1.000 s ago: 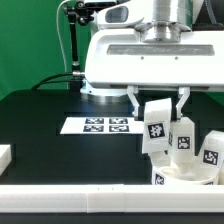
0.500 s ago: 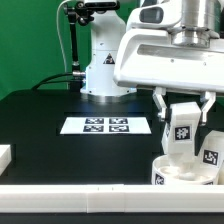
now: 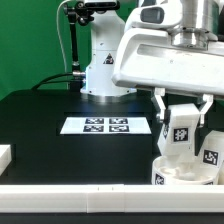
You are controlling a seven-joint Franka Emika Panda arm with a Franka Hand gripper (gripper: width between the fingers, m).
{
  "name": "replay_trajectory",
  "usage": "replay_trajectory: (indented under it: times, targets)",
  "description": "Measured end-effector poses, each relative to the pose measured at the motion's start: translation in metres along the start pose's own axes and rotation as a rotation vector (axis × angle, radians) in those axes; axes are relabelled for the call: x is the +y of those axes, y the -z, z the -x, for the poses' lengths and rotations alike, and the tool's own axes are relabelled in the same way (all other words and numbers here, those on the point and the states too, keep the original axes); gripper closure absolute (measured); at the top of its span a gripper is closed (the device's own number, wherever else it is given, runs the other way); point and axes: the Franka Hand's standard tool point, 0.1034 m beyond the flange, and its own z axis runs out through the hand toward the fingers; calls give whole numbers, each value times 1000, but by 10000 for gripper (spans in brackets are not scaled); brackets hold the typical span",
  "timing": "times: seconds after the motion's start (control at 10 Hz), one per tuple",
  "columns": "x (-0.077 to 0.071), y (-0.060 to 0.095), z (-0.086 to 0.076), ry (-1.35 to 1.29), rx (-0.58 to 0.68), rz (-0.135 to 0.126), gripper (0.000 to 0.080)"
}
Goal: Assemble stool
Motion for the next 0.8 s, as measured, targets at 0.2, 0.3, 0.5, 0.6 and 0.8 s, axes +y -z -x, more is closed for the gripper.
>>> replay_trajectory:
  times: [0.2,0.3,0.5,0.6,0.8]
  targets:
    - [-4,-2,1,51,4,0,472]
    - [-3,-2,2,48,3,1,472]
    - [-5,-2,3,44,4,-1,472]
    - [-10,-2,6,49,3,-4,472]
    - [-13,-2,9,54,8,-5,472]
